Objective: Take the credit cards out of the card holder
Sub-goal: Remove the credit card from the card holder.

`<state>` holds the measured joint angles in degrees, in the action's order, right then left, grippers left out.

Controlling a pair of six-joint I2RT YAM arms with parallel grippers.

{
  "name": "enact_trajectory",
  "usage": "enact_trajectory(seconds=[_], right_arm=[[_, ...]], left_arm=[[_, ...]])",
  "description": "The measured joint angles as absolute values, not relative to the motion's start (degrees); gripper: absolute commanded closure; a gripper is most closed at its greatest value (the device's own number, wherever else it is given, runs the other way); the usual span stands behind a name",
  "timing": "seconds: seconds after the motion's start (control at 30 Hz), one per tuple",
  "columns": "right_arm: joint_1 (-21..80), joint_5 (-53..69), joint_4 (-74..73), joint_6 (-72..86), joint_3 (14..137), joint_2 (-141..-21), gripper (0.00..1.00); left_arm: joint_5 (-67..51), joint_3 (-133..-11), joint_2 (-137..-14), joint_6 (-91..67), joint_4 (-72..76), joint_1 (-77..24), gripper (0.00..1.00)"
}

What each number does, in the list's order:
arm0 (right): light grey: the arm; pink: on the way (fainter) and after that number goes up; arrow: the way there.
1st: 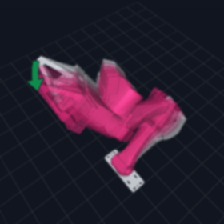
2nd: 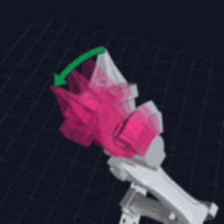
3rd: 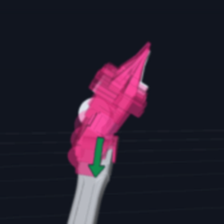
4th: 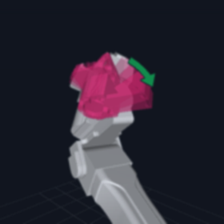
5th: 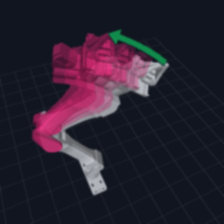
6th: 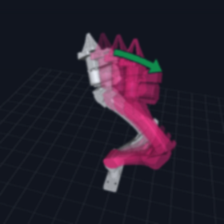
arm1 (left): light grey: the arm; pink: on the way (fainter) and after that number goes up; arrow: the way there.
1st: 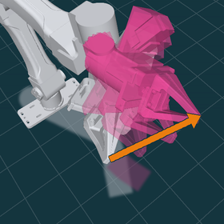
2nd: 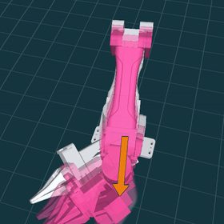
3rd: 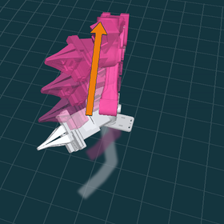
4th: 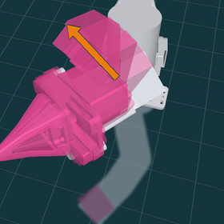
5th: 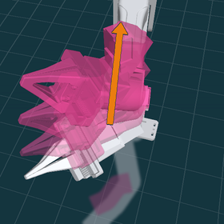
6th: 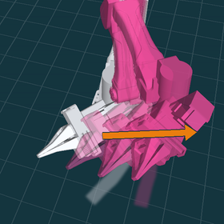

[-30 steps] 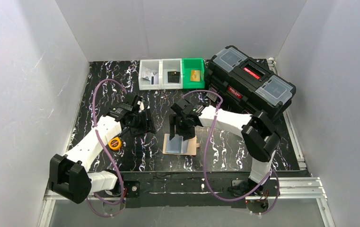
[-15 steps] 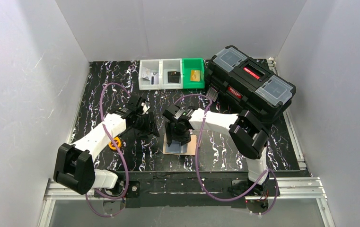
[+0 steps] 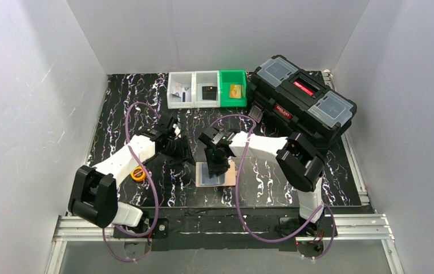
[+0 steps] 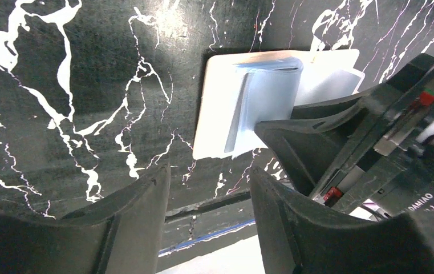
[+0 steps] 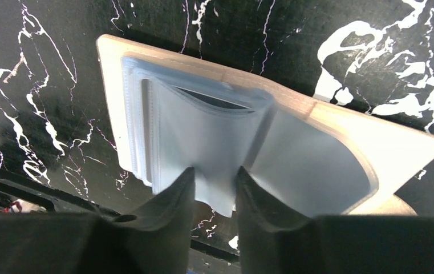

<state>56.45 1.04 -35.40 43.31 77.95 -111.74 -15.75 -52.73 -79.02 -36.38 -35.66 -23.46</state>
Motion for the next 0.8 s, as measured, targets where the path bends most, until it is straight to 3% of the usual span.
enact_trajectory(seconds=[0.4,0.8], right_arm=[[53.9,5.9,-26.6,43.2,69.7,-107.4,0.80],[49.9,15.2,-18.7,43.5,63.8,-106.1,0.86]], left_arm=[[-18.8,-52.1,-84.4,-38.0,-33.0,-26.6,0.62],[-22.7,-52.1,-89.1,-41.2,-28.2,-29.6,0.64]])
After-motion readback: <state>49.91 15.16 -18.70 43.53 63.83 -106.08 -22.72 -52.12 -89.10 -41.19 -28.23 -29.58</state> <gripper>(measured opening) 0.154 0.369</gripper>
